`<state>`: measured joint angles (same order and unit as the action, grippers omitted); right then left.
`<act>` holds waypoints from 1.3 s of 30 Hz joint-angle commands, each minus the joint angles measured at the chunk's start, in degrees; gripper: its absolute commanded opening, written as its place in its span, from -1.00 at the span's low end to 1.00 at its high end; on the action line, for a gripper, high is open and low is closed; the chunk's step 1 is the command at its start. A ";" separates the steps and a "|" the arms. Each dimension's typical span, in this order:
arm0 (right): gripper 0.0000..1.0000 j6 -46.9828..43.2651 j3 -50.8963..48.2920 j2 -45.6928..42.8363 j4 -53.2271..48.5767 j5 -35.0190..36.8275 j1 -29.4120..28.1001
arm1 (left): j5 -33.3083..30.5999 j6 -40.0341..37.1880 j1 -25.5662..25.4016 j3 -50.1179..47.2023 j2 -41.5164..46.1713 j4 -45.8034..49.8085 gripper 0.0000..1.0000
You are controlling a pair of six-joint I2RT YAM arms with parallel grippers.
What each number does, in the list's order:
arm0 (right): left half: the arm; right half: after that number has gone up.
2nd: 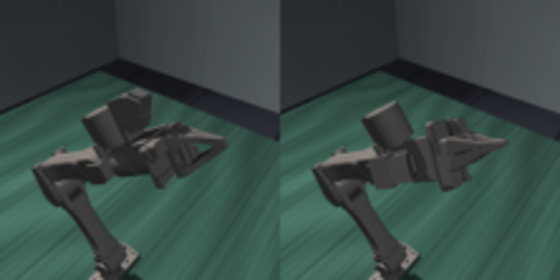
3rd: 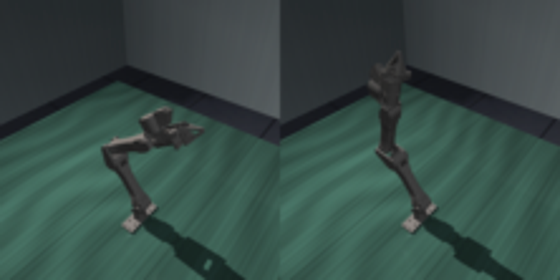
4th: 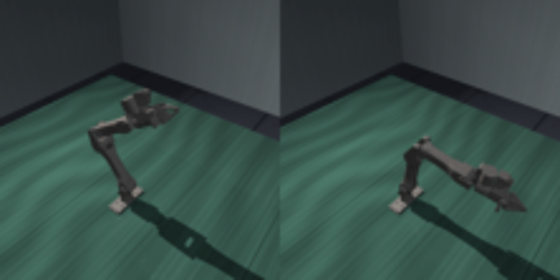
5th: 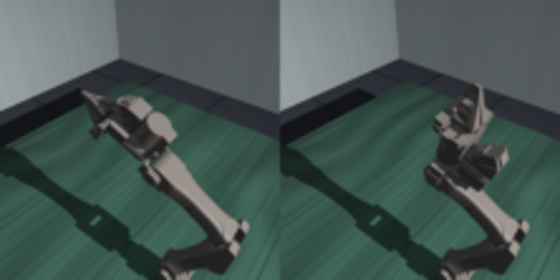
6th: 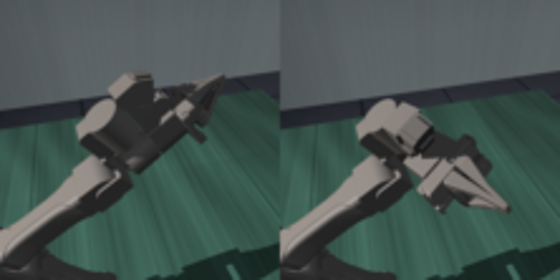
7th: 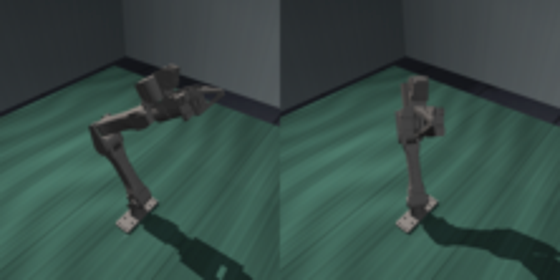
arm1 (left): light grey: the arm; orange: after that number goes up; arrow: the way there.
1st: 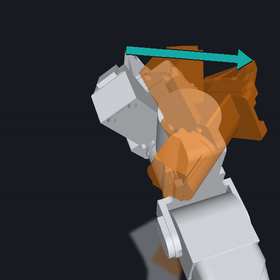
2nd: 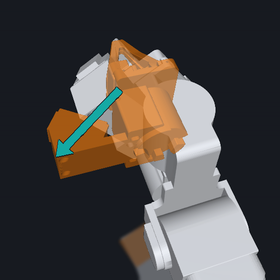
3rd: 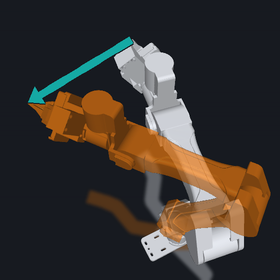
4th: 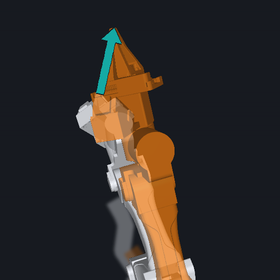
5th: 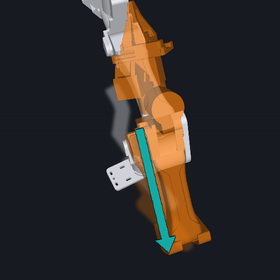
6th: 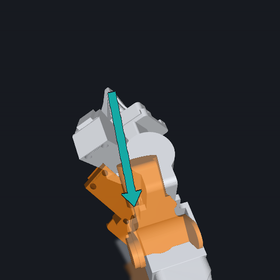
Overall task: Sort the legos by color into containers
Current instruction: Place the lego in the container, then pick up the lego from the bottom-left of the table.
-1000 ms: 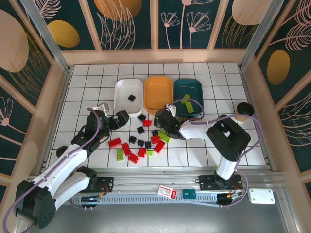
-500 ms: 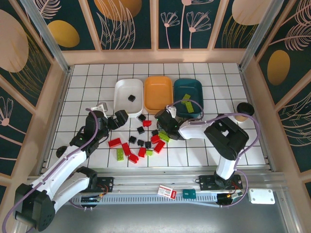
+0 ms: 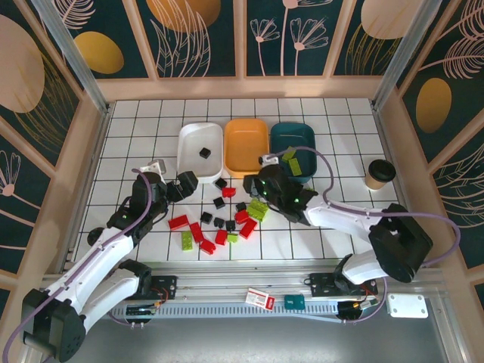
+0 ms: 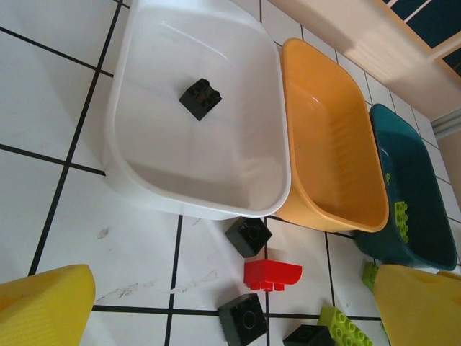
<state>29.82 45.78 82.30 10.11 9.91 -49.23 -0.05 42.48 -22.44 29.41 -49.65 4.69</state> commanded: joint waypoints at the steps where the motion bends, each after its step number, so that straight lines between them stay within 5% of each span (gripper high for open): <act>1: -0.70 -6.84 9.12 6.54 1.56 -8.62 -0.07 | -1.36 -0.14 -0.06 0.66 1.26 1.06 0.97; 15: -0.68 -9.17 45.83 39.77 -4.90 -15.60 1.99 | -5.11 4.04 -0.06 -1.42 5.76 9.29 0.97; 16: -0.63 -9.35 47.60 41.15 -5.40 -15.95 2.08 | -5.38 4.23 -0.07 -1.50 5.88 9.83 0.98; 20: 0.16 -10.11 52.88 44.26 -7.32 -15.73 2.43 | -6.18 5.47 -0.06 -1.48 5.73 12.27 0.97; 30: 0.24 -8.88 35.78 31.39 1.24 -15.14 3.00 | -6.45 8.96 -1.22 -2.79 0.10 20.08 0.85; 39: 0.24 -6.70 18.43 20.46 7.87 -15.25 4.64 | -12.74 13.29 -8.92 -4.60 -4.65 23.78 0.83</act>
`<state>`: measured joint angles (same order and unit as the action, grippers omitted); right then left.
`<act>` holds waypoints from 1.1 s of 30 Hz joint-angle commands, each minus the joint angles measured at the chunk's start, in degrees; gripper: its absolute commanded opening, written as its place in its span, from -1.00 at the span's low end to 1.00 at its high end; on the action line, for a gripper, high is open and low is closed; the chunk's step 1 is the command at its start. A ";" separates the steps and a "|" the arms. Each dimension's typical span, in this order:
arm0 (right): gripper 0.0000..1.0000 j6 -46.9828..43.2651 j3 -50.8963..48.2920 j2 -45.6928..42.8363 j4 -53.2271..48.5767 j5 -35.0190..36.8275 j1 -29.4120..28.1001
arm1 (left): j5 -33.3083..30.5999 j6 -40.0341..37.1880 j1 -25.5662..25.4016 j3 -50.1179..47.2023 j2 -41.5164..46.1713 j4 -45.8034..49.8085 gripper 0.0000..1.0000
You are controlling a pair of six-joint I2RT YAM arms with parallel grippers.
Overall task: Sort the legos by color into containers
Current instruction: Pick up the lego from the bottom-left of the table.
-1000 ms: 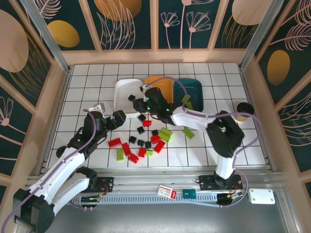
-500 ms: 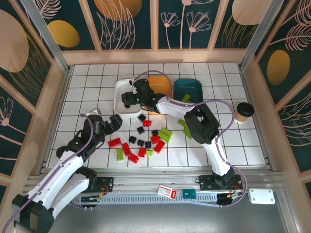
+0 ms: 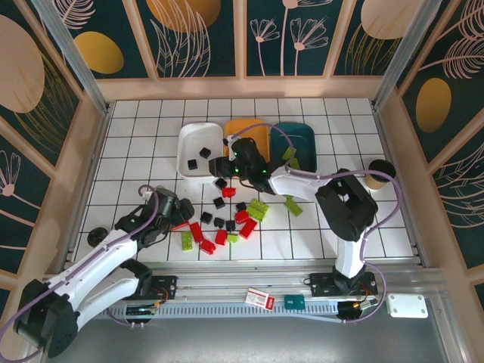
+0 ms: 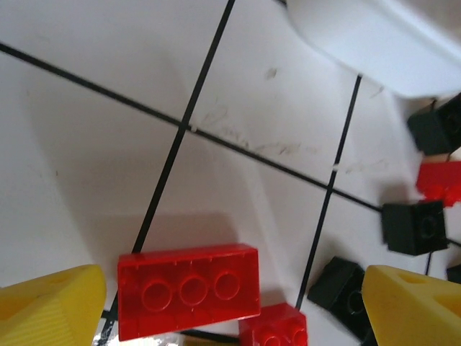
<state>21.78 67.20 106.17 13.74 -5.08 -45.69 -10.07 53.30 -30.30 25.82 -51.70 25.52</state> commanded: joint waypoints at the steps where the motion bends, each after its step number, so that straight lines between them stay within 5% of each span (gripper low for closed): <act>1: 0.24 1.49 -4.05 -4.29 4.64 -0.36 1.37 | -3.14 2.34 -1.08 -1.11 -3.54 2.83 0.83; 15: 0.24 2.22 -15.37 -14.37 7.88 -0.81 3.32 | -3.54 -1.08 -2.03 -1.14 -15.00 -6.44 0.69; 29: 0.24 5.49 -27.57 -26.00 9.62 0.95 6.51 | -3.51 -2.17 -2.04 0.57 -13.92 -8.88 0.04; 33: 0.24 6.51 -32.31 -31.75 9.04 2.36 8.23 | -1.67 -3.87 -2.24 5.66 -11.35 -7.98 0.01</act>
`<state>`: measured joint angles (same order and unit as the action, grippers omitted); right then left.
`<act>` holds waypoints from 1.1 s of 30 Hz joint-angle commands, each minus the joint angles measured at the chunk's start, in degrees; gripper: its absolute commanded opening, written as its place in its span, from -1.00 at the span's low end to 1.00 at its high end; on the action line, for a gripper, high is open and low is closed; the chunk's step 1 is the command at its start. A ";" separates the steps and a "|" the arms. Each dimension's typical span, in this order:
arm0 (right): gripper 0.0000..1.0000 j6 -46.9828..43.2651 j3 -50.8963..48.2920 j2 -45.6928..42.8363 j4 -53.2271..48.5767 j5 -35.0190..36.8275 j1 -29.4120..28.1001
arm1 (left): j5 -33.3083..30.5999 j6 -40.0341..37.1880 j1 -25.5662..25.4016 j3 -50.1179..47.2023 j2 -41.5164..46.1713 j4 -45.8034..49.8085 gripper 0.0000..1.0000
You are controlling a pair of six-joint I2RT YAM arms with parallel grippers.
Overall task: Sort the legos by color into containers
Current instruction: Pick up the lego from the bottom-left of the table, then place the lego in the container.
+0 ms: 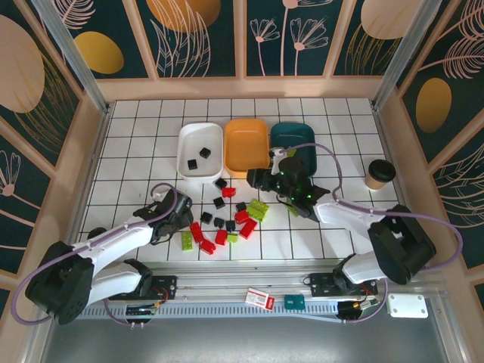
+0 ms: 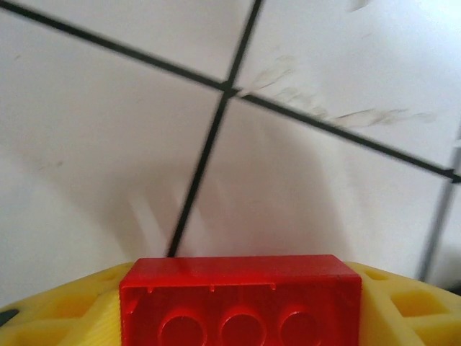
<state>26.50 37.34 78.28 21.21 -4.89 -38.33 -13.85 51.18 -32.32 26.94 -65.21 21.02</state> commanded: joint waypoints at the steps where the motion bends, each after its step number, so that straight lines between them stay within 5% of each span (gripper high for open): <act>1: 0.24 2.01 -3.68 -5.60 1.21 2.94 1.28 | 2.40 -2.18 -0.68 6.49 2.21 -3.88 0.00; 11: 0.24 4.07 -11.22 -17.60 -4.65 7.55 2.66 | 3.96 -8.44 -5.79 34.33 -22.21 -11.82 0.01; 24: 0.25 6.46 -15.41 -24.73 -10.71 8.68 2.30 | 2.86 -13.79 -5.81 67.68 -54.30 -4.23 0.06; 29: 0.27 6.33 -15.37 -25.45 -12.81 8.88 2.26 | 3.89 -13.23 -5.83 71.95 -57.11 -3.69 0.55; 33: 0.28 6.46 -15.41 -25.33 -13.39 8.70 2.22 | 5.48 -12.95 -5.77 72.49 -54.75 -4.54 0.68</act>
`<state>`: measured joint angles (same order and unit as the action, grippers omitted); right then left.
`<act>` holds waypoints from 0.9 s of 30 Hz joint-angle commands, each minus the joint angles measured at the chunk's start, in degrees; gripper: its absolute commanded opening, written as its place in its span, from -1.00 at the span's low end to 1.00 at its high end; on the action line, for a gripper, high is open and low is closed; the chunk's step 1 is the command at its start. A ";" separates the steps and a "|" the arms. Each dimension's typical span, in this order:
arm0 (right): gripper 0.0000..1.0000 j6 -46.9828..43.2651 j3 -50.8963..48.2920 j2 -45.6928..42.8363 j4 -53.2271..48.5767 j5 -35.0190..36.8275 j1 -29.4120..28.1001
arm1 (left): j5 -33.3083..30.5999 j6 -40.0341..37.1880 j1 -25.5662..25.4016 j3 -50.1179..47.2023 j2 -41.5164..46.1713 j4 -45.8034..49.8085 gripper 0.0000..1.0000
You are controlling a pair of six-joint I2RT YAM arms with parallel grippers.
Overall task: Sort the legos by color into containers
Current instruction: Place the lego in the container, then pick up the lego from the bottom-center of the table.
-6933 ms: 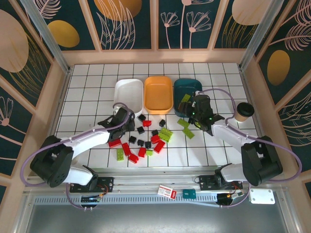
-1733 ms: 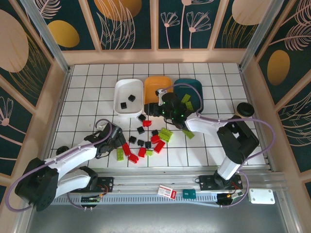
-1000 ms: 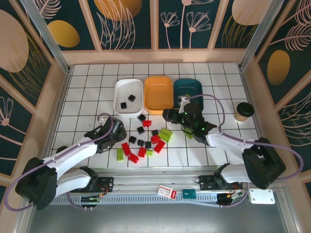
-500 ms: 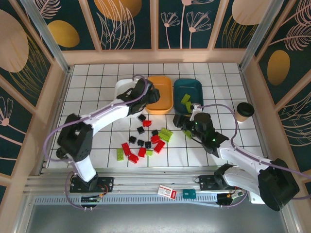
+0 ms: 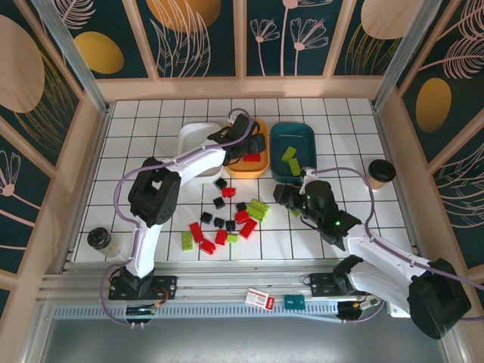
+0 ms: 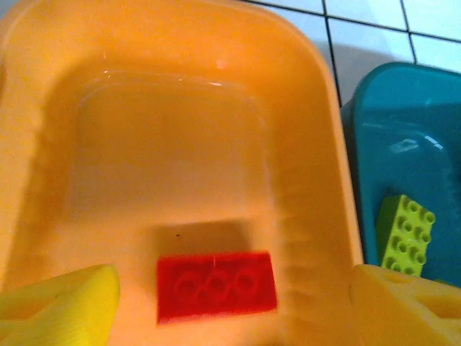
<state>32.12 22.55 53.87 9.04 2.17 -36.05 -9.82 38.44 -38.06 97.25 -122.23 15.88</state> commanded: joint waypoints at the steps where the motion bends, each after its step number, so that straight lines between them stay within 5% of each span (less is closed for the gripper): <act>1: 0.28 0.84 -0.57 -0.88 -1.25 1.60 -0.16 | 2.00 -0.08 -0.03 1.62 3.47 0.03 0.70; 10: 0.27 0.92 0.15 0.91 -3.22 3.34 -0.16 | 7.17 2.81 -0.26 -16.93 23.37 -10.40 0.98; 19: 0.29 -0.46 5.46 10.70 -11.51 8.24 1.72 | 7.56 6.63 -0.26 -45.24 42.30 -18.62 0.98; 27: 0.30 -3.26 8.04 19.72 -11.45 11.13 3.18 | 10.50 7.88 -0.26 -58.45 49.58 -22.62 0.98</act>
<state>30.46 27.92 71.50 -1.17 9.96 -33.56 -1.72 44.93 -38.06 41.15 -75.68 -1.89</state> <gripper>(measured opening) 0.647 0.988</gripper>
